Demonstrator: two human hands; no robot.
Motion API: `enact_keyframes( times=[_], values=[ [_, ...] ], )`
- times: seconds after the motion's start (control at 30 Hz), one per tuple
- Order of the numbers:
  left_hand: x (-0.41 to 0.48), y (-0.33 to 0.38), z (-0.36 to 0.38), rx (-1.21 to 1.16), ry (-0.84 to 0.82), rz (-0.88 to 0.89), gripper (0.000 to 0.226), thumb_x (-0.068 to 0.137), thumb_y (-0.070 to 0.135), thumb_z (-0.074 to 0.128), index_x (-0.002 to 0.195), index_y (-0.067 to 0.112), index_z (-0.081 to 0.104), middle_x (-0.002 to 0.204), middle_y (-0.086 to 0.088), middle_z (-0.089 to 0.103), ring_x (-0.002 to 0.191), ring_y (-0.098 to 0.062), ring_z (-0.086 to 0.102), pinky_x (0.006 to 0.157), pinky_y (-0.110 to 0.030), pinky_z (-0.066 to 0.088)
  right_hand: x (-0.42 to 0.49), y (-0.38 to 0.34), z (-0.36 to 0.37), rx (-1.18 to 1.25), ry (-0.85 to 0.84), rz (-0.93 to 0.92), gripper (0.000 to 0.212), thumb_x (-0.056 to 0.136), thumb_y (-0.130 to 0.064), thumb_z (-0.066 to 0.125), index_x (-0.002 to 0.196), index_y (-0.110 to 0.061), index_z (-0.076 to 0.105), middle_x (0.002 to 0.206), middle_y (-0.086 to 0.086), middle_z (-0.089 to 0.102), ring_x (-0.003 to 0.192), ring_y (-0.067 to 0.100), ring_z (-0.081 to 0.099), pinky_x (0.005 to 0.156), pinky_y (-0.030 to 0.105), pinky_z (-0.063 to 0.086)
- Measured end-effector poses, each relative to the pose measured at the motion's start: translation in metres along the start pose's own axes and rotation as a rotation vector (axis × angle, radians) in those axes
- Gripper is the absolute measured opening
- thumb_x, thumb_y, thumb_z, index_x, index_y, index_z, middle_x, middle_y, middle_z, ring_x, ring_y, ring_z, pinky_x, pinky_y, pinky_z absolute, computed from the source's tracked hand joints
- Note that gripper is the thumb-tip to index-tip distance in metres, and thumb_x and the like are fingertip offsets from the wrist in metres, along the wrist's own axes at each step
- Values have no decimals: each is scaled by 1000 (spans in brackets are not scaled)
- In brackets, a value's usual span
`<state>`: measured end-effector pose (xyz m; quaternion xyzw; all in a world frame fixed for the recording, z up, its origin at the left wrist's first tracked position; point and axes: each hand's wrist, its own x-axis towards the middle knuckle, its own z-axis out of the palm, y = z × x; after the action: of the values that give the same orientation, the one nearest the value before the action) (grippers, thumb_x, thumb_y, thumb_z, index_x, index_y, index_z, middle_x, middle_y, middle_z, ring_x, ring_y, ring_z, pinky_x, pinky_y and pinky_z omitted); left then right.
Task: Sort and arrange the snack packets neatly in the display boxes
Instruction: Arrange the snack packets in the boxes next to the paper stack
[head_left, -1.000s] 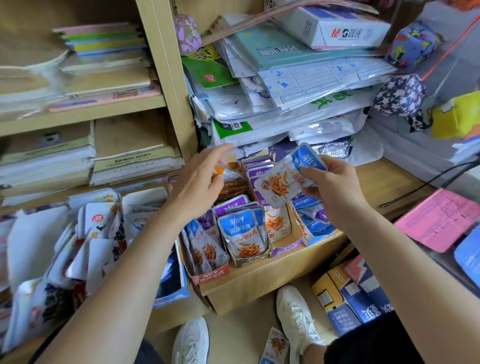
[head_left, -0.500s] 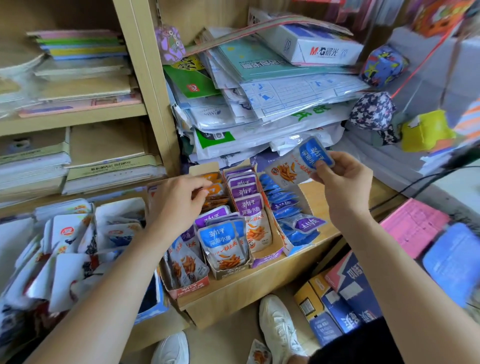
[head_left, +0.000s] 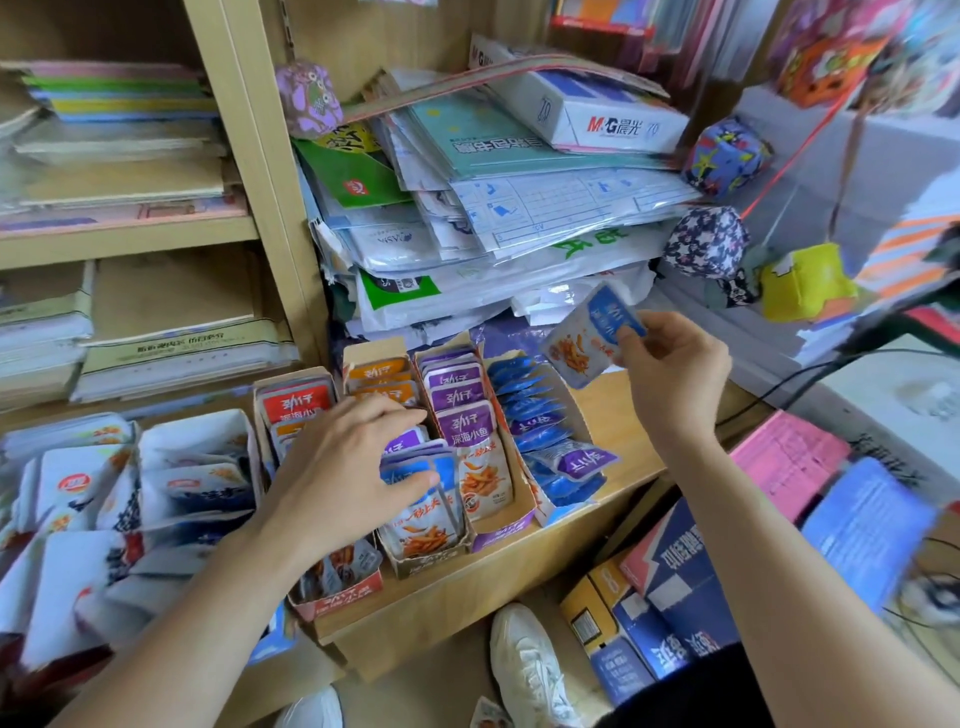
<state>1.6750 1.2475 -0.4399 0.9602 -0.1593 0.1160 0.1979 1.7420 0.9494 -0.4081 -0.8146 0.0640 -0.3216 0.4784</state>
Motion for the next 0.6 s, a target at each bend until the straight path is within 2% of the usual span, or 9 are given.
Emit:
enact_keyframes(
  times=[0.13, 0.23, 0.3, 0.33, 0.37, 0.4, 0.43, 0.5, 0.6],
  values=[
    [1, 1, -2, -21, -3, -34, 63, 81, 54, 74, 137, 29, 60, 117, 18, 54, 104, -1, 49, 79, -18, 38, -7, 18, 16, -353, -332, -84, 15, 86, -6, 65, 77, -13, 75, 64, 7, 69, 64, 30, 65, 57, 36, 50],
    [-1, 1, -7, 9, -35, -54, 69, 76, 60, 75, 137, 32, 58, 123, 18, 57, 105, -2, 51, 77, -19, 38, -6, 33, 22, -432, -471, -29, 16, 88, -11, 65, 75, -12, 74, 64, 9, 69, 69, 32, 69, 60, 38, 53],
    [-3, -2, -9, 35, -67, -63, 71, 74, 62, 76, 137, 35, 57, 127, 19, 58, 110, -4, 55, 78, -20, 41, -2, 34, 21, -375, -508, 28, 12, 92, -15, 66, 88, -11, 76, 74, 9, 74, 76, 30, 72, 66, 39, 55],
    [-4, -4, -9, 35, -78, -60, 71, 74, 62, 77, 137, 35, 58, 128, 20, 58, 111, -5, 55, 80, -21, 42, -1, 32, 19, -330, -521, 53, 13, 93, -18, 67, 103, -15, 75, 86, 4, 75, 80, 24, 72, 69, 34, 56],
    [-5, -5, -10, 28, -84, -57, 71, 73, 60, 79, 137, 35, 58, 128, 20, 59, 112, -4, 55, 81, -21, 42, -1, 29, 15, -292, -514, 60, 25, 92, -20, 70, 117, -19, 71, 96, -1, 73, 84, 16, 70, 71, 26, 55],
    [-6, -6, -10, 17, -82, -54, 71, 74, 57, 80, 137, 35, 58, 129, 19, 59, 113, -4, 55, 82, -21, 41, -3, 25, 10, -275, -480, 29, 32, 90, -21, 72, 122, -23, 68, 100, -5, 70, 85, 10, 67, 70, 16, 50],
    [-7, -7, -10, 7, -74, -51, 71, 74, 54, 82, 137, 34, 59, 130, 19, 59, 114, -3, 54, 82, -20, 41, -4, 21, 4, -281, -424, -39, 31, 88, -19, 75, 118, -23, 69, 98, -6, 68, 81, 7, 63, 67, 11, 45],
    [-10, -6, -8, -1, -49, -33, 67, 73, 48, 85, 134, 31, 62, 128, 18, 60, 113, -3, 54, 81, -18, 39, -10, 16, -8, -280, -400, -166, 17, 83, -12, 78, 99, -20, 75, 83, -4, 66, 71, 8, 60, 62, 12, 45],
    [-13, -3, -6, 10, -25, -6, 62, 74, 43, 86, 131, 29, 64, 125, 17, 62, 112, -6, 55, 81, -20, 39, -24, 18, -12, -326, -612, -281, 13, 80, -10, 83, 90, -18, 79, 77, -7, 67, 64, 2, 57, 61, 10, 44]
  ],
)
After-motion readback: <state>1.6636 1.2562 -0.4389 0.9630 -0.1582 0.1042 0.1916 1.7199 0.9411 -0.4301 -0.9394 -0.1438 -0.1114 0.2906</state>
